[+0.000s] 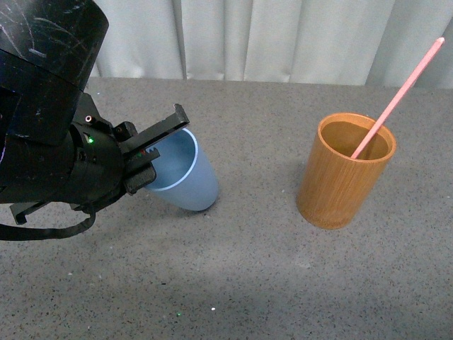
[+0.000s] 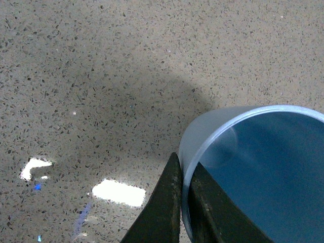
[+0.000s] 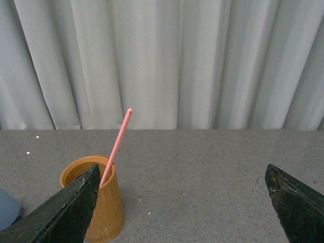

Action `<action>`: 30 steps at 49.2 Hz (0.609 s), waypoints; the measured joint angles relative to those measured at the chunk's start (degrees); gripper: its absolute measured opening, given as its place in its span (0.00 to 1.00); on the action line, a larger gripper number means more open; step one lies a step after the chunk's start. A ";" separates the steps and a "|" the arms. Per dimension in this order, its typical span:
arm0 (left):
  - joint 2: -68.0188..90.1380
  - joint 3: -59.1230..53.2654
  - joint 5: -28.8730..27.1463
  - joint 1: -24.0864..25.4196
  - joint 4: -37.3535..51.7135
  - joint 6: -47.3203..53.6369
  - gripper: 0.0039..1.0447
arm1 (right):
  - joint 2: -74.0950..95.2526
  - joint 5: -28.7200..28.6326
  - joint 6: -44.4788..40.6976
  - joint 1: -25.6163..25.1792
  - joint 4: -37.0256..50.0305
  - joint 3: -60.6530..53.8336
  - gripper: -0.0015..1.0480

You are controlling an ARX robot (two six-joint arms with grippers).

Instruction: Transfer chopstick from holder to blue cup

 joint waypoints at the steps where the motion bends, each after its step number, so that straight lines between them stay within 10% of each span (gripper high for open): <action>1: 0.02 0.00 0.00 -0.04 0.00 0.00 0.03 | 0.00 0.00 0.00 0.00 0.00 0.00 0.91; 23: -0.20 0.92 0.26 -0.24 -0.37 -0.15 0.94 | 0.00 0.00 0.00 0.00 0.00 0.00 0.91; 30: -1.66 0.98 -1.64 1.03 -0.13 -1.38 0.94 | 0.00 0.00 0.00 0.00 0.00 0.00 0.91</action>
